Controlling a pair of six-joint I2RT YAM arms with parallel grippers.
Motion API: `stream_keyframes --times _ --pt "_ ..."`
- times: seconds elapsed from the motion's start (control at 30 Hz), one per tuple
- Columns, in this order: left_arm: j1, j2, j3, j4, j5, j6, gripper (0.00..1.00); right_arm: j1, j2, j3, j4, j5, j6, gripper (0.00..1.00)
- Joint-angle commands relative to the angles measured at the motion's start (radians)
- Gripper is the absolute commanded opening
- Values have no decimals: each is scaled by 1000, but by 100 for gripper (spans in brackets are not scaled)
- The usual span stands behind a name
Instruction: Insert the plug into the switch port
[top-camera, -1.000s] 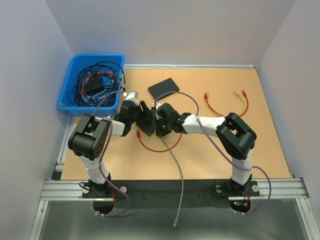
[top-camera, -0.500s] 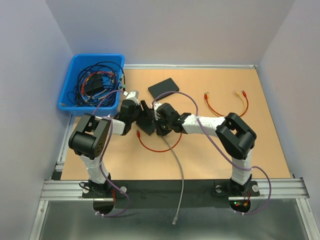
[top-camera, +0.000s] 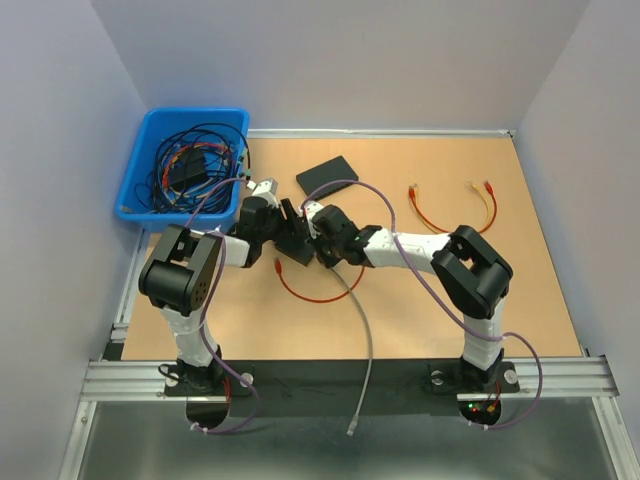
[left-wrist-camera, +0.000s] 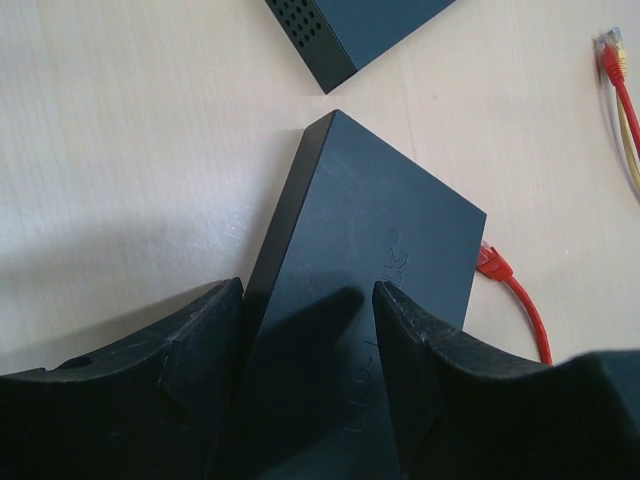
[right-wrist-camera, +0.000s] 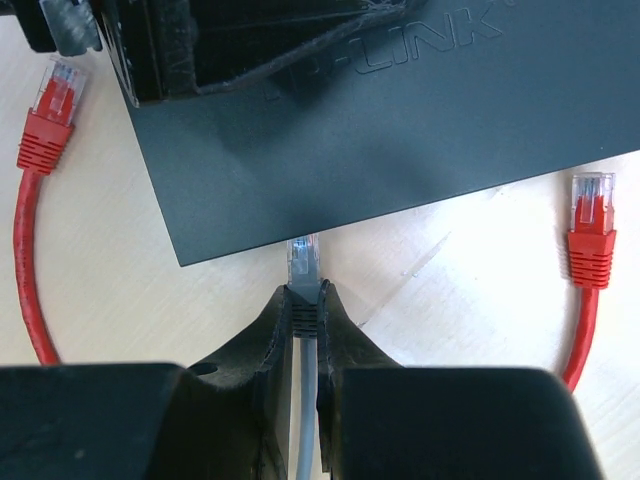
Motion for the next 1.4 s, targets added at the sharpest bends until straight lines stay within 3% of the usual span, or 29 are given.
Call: stream_keyframes --times 0.0,0.63,1.37 --pt "-30 70 -48 -268 128 -29 65 -6 -69 54 257 90 -14 0" --pt "-22 77 -50 -255 138 -30 65 -6 -229 -176 276 34 28 0" --pt "-19 94 -38 -250 152 -26 65 -6 -129 -251 316 -24 91 0"
